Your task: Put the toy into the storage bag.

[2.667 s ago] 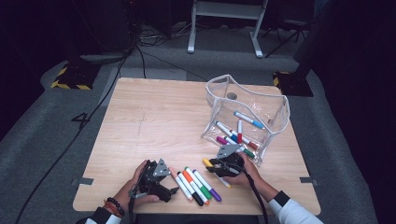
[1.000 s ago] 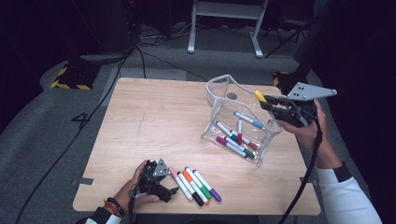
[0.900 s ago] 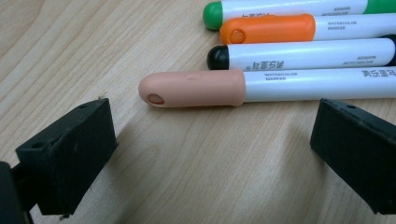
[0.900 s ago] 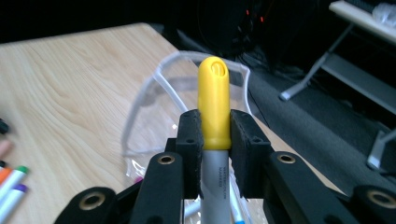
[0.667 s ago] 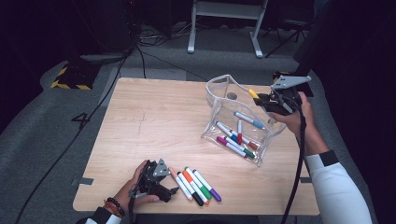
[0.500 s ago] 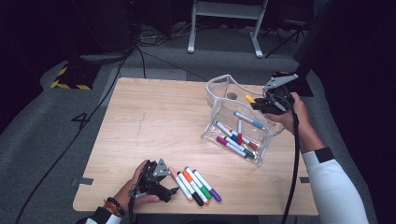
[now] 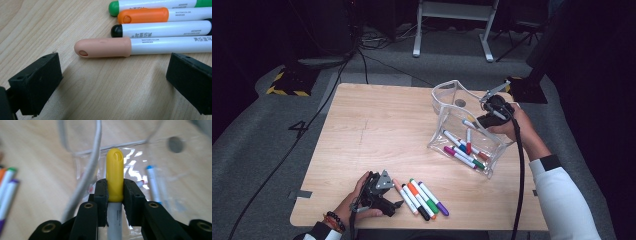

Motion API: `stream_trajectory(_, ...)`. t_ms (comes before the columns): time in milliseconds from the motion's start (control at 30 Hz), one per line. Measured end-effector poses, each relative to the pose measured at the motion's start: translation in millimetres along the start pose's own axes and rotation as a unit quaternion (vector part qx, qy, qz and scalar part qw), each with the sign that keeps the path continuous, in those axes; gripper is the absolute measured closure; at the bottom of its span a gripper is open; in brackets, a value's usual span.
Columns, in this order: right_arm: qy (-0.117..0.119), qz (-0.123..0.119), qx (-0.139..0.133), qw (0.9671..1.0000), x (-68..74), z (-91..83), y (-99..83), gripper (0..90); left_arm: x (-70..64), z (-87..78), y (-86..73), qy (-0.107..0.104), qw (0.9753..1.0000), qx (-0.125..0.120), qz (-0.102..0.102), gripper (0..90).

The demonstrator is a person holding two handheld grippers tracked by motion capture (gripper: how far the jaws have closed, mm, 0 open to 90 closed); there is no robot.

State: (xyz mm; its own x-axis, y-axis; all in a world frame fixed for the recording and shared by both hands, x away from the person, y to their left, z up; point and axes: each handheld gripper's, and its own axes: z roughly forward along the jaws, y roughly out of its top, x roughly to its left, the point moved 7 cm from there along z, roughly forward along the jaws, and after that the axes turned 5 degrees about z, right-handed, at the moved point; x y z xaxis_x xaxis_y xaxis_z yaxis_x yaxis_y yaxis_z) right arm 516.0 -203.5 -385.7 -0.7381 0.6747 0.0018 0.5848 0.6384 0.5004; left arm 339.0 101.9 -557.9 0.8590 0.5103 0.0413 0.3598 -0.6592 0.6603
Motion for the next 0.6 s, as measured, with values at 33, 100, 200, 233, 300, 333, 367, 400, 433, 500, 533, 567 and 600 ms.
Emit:
stream_trajectory(33, 0.018, -0.013, 0.011, 0.9997, 5.9, 1.3, -1.6, 74.8, 0.0, 0.0, 0.0, 0.0, 1.0, 0.0, 0.0, 0.4)
stream_trajectory(100, 0.018, -0.024, 0.019, 0.9994, 11.6, 2.5, -3.0, 73.4, 0.0, 0.0, 0.0, 0.0, 1.0, 0.0, 0.0, 0.4)
stream_trajectory(200, -0.003, -0.026, 0.009, 0.9996, 9.6, 0.7, -1.9, 62.5, 0.0, 0.0, 0.0, 0.0, 1.0, 0.0, 0.0, 0.4)
stream_trajectory(233, -0.004, -0.022, 0.0, 0.9998, 8.2, -1.1, -1.7, 61.9, -0.2, 0.0, 0.0, 0.001, 1.0, 0.0, -0.001, 0.4)
stream_trajectory(300, -0.017, -0.017, -0.02, 0.9995, 4.7, -6.0, -0.6, 57.3, -0.1, 0.0, 0.0, 0.001, 1.0, 0.0, -0.001, 0.5)
stream_trajectory(333, -0.02, -0.015, -0.038, 0.9989, 2.9, -10.9, 0.1, 56.5, 0.0, 0.0, 0.0, 0.0, 1.0, 0.0, 0.0, 0.5)
stream_trajectory(367, -0.023, -0.013, -0.05, 0.9984, 2.1, -14.3, 0.3, 55.3, 0.0, 0.0, 0.0, 0.0, 1.0, 0.0, 0.0, 0.4)
stream_trajectory(400, -0.03, -0.016, -0.067, 0.9972, 1.0, -21.5, 0.1, 52.9, 0.0, 0.0, 0.0, 0.001, 1.0, 0.0, 0.0, 0.4)
stream_trajectory(433, -0.033, -0.019, -0.083, 0.9958, 0.7, -27.7, -0.2, 50.9, -0.1, 0.0, 0.0, 0.0, 1.0, 0.0, -0.001, 0.4)
stream_trajectory(500, -0.039, -0.023, -0.116, 0.9923, 0.4, -39.4, -1.3, 47.0, -0.1, 0.0, 0.0, 0.0, 1.0, 0.0, -0.001, 0.4)
stream_trajectory(533, -0.032, -0.019, -0.133, 0.9905, 0.8, -44.2, -1.7, 46.9, -0.1, 0.0, 0.0, 0.001, 1.0, 0.0, 0.0, 0.4)
stream_trajectory(567, -0.023, -0.012, -0.15, 0.9884, 2.0, -51.1, -3.9, 45.2, 0.0, 0.0, 0.0, 0.001, 1.0, 0.0, 0.0, 0.4)
stream_trajectory(600, -0.024, -0.015, -0.155, 0.9876, 2.1, -54.6, -6.0, 43.6, -0.1, 0.0, 0.0, 0.0, 1.0, 0.0, -0.001, 0.4)
